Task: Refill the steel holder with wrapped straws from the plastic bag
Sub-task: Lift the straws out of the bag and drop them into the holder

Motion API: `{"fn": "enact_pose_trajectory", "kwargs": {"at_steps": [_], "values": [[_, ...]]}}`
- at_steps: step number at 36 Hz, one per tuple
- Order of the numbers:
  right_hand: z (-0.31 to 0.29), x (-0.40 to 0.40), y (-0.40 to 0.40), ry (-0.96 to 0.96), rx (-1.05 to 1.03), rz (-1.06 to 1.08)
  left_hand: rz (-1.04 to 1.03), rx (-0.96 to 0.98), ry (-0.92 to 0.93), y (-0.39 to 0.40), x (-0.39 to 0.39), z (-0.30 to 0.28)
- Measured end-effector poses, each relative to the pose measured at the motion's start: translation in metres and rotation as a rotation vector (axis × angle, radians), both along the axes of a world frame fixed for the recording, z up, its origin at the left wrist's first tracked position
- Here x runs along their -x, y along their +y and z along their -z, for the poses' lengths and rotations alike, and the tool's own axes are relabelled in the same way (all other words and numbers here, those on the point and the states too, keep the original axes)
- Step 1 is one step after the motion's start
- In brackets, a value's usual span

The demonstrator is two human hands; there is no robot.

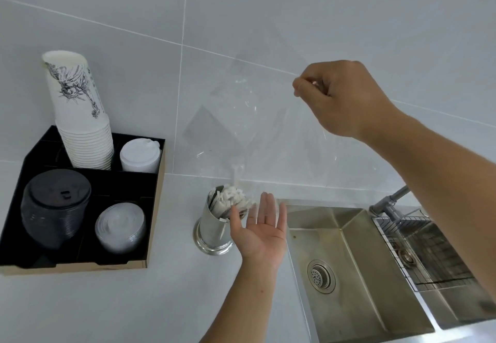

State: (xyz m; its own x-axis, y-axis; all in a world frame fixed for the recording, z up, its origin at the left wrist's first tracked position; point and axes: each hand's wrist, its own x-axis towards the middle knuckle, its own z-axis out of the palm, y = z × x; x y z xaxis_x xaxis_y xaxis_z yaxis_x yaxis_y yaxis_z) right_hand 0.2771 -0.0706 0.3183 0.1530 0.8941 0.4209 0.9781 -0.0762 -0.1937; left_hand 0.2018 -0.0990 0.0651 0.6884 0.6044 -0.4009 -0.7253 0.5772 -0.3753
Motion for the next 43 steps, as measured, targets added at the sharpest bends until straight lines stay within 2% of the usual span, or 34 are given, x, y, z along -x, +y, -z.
{"fn": "enact_pose_trajectory", "kwargs": {"at_steps": [13,27,43], "values": [[-0.017,-0.002,0.018,0.016,0.062,0.011,0.080,-0.051,0.062,-0.001,-0.003,0.001],[-0.040,-0.020,-0.007,0.098,0.036,0.031,0.120,-0.146,0.099,-0.012,-0.004,-0.005],[-0.030,-0.020,-0.019,0.124,0.046,0.017,0.105,-0.182,0.142,-0.023,0.003,0.003]]}}
